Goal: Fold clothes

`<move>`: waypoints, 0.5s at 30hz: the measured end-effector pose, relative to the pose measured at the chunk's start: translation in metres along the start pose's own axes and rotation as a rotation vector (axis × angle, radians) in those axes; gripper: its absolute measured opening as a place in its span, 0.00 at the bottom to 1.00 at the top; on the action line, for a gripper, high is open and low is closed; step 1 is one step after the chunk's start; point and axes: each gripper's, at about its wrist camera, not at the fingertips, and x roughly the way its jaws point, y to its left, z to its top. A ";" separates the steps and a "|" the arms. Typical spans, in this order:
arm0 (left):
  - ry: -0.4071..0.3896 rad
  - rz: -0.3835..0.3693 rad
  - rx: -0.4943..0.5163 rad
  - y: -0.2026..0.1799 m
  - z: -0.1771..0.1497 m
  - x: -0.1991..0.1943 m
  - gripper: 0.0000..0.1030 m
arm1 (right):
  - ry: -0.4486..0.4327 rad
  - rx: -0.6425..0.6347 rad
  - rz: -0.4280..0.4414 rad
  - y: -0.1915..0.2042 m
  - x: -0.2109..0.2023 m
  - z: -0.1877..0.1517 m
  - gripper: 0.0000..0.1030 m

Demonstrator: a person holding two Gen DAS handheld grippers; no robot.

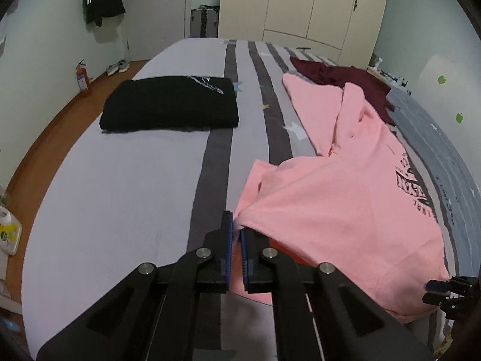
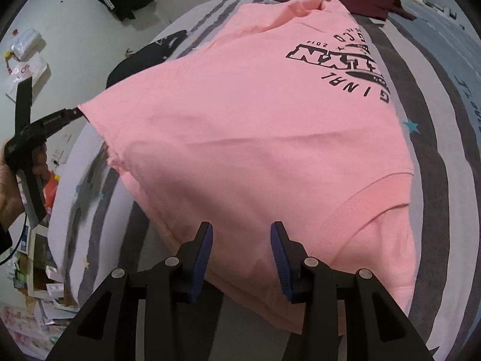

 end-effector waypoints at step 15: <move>0.100 0.158 -0.106 0.046 -0.048 0.002 0.09 | 0.040 -0.010 0.020 -0.002 -0.001 -0.006 0.36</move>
